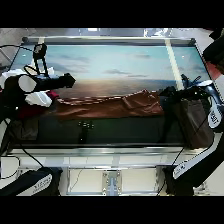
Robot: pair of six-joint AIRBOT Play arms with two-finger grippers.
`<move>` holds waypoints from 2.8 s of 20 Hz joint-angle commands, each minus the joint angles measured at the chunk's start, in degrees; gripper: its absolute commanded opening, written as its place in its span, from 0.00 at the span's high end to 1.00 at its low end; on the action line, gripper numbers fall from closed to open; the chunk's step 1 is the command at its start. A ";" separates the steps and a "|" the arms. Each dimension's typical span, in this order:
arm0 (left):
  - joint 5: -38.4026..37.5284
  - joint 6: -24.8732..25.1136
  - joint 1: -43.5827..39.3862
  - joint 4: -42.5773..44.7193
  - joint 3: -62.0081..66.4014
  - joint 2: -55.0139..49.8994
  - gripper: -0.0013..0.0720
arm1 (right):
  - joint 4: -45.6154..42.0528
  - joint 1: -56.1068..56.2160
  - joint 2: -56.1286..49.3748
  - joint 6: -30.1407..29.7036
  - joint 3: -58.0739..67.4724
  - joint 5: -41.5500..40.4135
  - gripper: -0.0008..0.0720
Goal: Fold the shirts.
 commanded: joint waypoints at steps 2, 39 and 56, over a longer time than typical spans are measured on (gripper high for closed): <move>-1.99 -0.35 0.00 0.00 0.00 -0.66 0.28 | -0.55 6.05 -1.86 -1.20 -0.37 -4.92 0.04; -8.13 9.86 20.61 -13.70 7.82 -2.91 0.97 | 11.08 57.53 15.45 14.71 13.18 -31.87 0.97; -13.38 12.35 30.84 -12.90 7.69 5.79 0.97 | -25.31 40.87 10.80 30.08 17.05 -5.97 0.24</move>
